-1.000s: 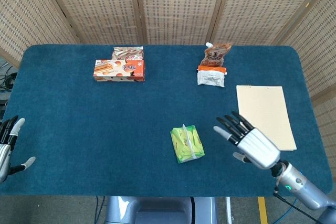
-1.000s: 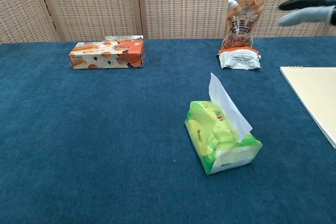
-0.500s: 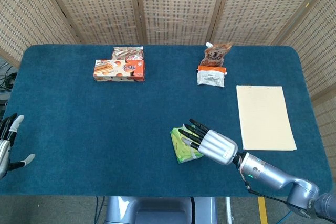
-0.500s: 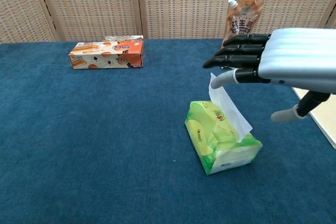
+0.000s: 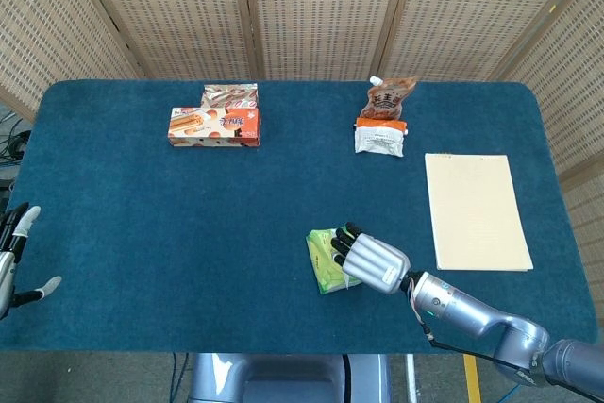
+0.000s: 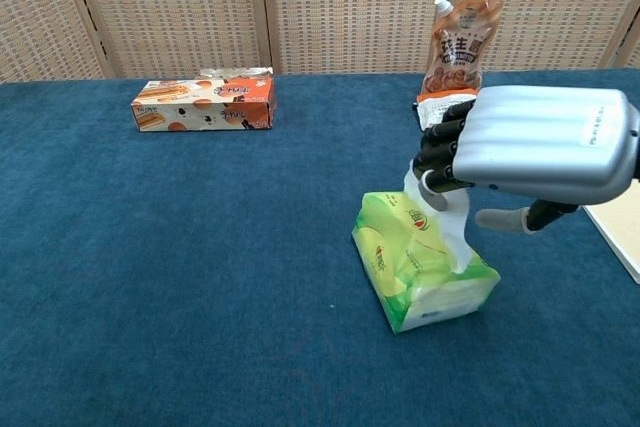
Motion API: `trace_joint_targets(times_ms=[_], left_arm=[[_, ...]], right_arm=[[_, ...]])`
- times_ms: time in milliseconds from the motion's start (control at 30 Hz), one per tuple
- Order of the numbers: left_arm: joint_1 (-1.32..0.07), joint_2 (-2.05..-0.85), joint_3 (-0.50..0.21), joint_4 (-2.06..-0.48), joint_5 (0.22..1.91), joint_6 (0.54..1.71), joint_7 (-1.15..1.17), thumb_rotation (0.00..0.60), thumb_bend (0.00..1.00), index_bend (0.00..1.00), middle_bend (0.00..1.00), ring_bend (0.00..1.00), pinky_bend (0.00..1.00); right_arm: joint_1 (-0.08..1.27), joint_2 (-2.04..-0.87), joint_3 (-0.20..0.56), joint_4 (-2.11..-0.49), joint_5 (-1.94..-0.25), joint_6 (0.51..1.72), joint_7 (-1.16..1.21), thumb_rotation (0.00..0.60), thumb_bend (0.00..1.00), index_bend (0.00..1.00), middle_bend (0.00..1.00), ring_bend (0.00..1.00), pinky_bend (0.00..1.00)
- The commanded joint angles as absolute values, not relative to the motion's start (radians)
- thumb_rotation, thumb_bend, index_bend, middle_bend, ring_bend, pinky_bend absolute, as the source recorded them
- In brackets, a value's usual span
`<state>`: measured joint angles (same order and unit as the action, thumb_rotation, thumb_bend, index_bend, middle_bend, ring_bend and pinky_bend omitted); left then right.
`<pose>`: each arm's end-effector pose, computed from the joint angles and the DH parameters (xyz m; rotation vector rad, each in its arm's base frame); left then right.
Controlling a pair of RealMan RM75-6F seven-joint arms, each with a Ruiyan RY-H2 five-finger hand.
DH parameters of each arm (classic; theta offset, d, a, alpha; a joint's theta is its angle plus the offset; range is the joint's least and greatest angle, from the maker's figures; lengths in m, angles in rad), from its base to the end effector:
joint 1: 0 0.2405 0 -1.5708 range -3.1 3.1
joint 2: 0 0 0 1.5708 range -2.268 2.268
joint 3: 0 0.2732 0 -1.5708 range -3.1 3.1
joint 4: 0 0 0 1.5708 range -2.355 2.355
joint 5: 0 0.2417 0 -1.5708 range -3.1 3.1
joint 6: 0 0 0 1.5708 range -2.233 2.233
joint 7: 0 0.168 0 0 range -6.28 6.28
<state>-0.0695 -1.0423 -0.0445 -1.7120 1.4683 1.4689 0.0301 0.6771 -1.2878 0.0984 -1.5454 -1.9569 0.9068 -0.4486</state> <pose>-0.3325 0.2012 0.1517 -1.3678 -0.9365 -0.8641 -0.1484 -0.3195 -0.0141 2.3521 0.1304 0.8116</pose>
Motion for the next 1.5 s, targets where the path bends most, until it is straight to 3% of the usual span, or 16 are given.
trace_joint_targets(times_ms=[33,167,467,667,867,1067,1267,1500], left_arm=[[-0.070,-1.043,-0.044,-1.712,1.466,1.467,0.034,0.600,0.01,0.00,0.00,0.00,0.00],[-0.070,-1.044,-0.044,-1.711,1.464,1.467,0.034,0.600,0.01,0.00,0.00,0.00,0.00],[-0.069,-1.040,-0.043,-1.710,1.468,1.470,0.019,0.600,0.01,0.00,0.00,0.00,0.00],[-0.065,-1.034,-0.041,-1.716,1.479,1.481,0.010,0.600,0.01,0.00,0.00,0.00,0.00],[-0.060,-1.029,-0.036,-1.719,1.492,1.493,0.004,0.600,0.01,0.00,0.00,0.00,0.00],[-0.058,-1.026,-0.031,-1.717,1.504,1.499,-0.004,0.600,0.01,0.00,0.00,0.00,0.00],[-0.059,-1.021,-0.034,-1.716,1.499,1.496,-0.020,0.600,0.01,0.00,0.00,0.00,0.00],[-0.073,-1.013,-0.050,-1.726,1.459,1.465,-0.028,0.600,0.01,0.00,0.00,0.00,0.00]], right_arm=[[0.685,-1.298,0.089,-1.531,-1.960,0.914,-0.443,0.600,0.57,0.56,0.47,0.42,0.49],[0.694,-1.315,0.077,-1.502,-1.970,0.949,-0.412,0.600,0.66,0.65,0.55,0.50,0.60],[0.695,-1.322,0.084,-1.443,-2.018,1.146,-0.298,0.600,0.75,0.67,0.57,0.52,0.62],[0.683,-1.250,0.130,-1.501,-2.026,1.311,-0.225,0.600,0.75,0.67,0.57,0.52,0.62],[0.668,-1.134,0.236,-1.643,-1.954,1.429,-0.187,0.600,0.77,0.67,0.57,0.52,0.62],[0.674,-1.134,0.292,-1.723,-1.711,1.338,-0.122,0.600,0.77,0.67,0.57,0.52,0.62],[0.730,-1.273,0.352,-1.715,-1.338,1.156,-0.052,0.600,0.77,0.68,0.57,0.52,0.62],[0.823,-1.474,0.414,-1.573,-1.007,1.031,-0.069,0.600,0.78,0.68,0.58,0.53,0.62]])
